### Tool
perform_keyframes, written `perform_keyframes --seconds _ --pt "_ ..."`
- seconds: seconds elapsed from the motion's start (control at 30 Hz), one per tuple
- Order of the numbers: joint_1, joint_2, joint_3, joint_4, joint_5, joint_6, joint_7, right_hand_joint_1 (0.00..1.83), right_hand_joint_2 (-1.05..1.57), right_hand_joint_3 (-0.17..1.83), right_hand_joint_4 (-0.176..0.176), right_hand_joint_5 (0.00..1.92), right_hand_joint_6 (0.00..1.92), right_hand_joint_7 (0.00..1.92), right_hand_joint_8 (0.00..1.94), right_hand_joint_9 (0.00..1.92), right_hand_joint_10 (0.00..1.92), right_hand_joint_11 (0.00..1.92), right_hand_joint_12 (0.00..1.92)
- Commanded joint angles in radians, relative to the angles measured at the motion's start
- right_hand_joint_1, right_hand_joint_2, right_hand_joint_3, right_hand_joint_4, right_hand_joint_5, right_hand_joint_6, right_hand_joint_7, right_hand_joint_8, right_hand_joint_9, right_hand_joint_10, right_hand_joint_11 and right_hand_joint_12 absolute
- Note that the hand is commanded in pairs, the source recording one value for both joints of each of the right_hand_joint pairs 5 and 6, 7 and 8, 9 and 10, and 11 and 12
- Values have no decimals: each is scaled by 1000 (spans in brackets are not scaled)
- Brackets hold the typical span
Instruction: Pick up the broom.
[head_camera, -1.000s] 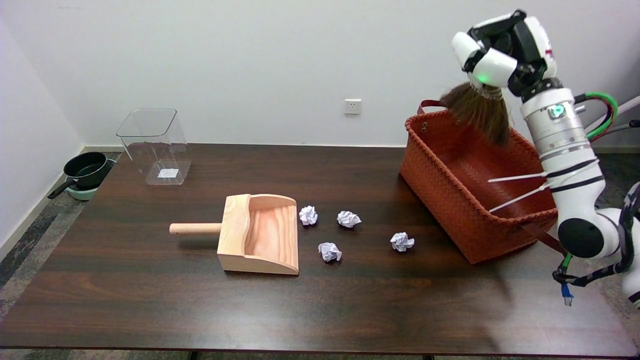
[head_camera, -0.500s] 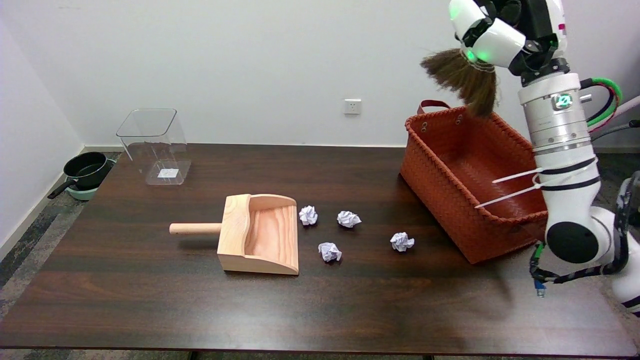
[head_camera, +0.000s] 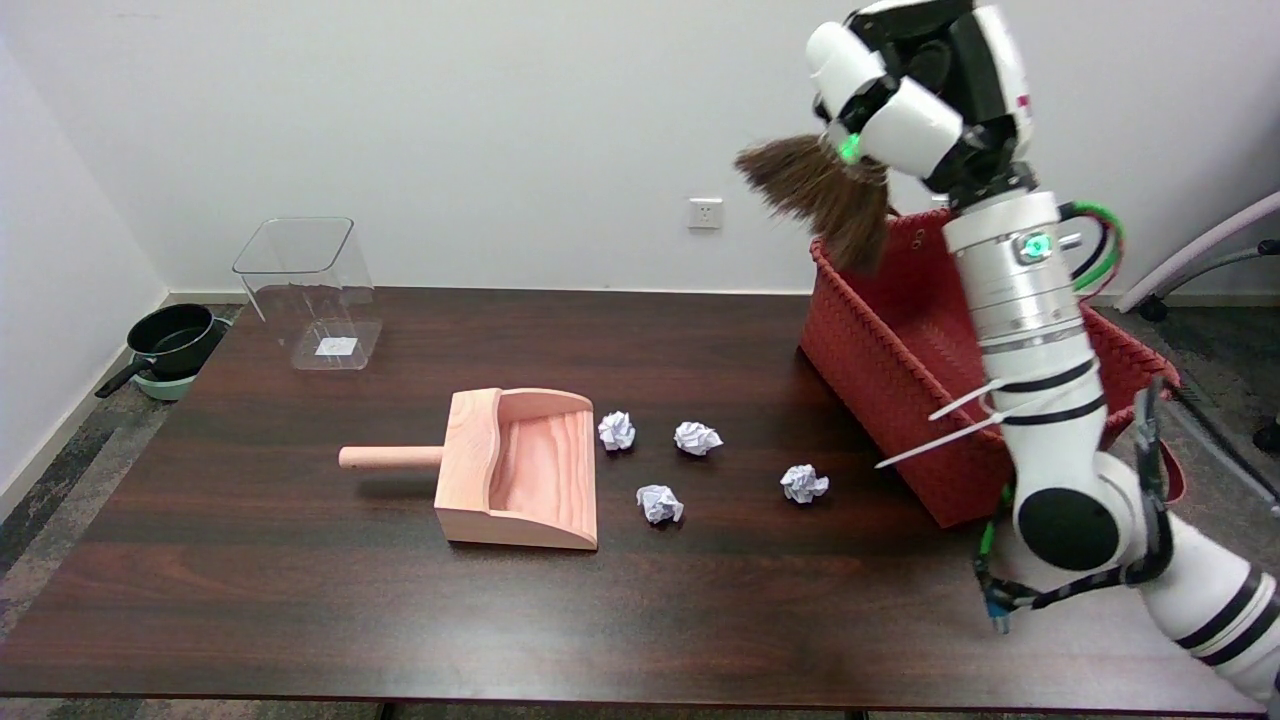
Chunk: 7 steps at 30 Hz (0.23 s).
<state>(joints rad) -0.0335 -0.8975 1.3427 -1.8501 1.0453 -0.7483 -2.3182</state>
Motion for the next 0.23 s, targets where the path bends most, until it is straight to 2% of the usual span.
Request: perform_keyframes --seconds 0.03,0.23 --pt "85 -140 -189 183 -8 110 -16 1006 1508 1254 0 1920 1920 1920 1920 1920 1920 1920 1920" --pt "180 -200 -255 356 -96 112 -16 1005 1503 1256 0 1920 1920 1920 1920 1920 1920 1920 1920"
